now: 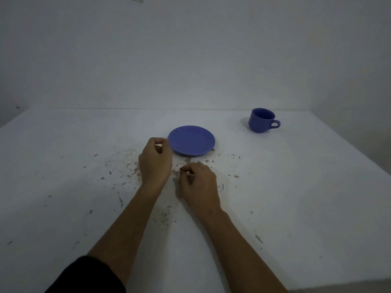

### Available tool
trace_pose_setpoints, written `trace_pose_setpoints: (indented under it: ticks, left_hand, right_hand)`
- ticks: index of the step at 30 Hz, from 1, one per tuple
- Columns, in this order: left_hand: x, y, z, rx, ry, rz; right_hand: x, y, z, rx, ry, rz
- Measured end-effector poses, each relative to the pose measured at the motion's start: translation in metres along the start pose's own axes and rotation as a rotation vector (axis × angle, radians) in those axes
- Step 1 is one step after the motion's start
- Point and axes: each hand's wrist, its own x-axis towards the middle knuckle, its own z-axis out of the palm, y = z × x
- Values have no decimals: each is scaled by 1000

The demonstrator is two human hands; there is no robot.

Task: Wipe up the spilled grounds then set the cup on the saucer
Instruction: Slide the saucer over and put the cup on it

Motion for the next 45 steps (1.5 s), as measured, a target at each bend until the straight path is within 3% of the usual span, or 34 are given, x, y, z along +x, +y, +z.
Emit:
trace_pose_setpoints:
  ticks: [7,12,19,23,30,36,45]
  left_hand:
    - [-71,-3,28,146,-318,363]
    - [-87,-27,39,464,-396,659]
    - [-87,-25,44,543,-364,664]
    - [-85,-27,47,570,-343,684]
    - [-86,-30,50,566,-298,730]
    - [-85,-31,51,582,-274,743]
    - [-86,-25,48,553,-368,661]
  right_hand:
    - [28,37,-47,88,252,191]
    - [68,76,-88,33,356,370]
    - [135,122,-121,69,455,476]
    - [164,138,-131,213,523,543]
    - [189,156,-150,412,456,609]
    - [192,165,-153,361,430,620]
    - [159,140,-142,383,423,493]
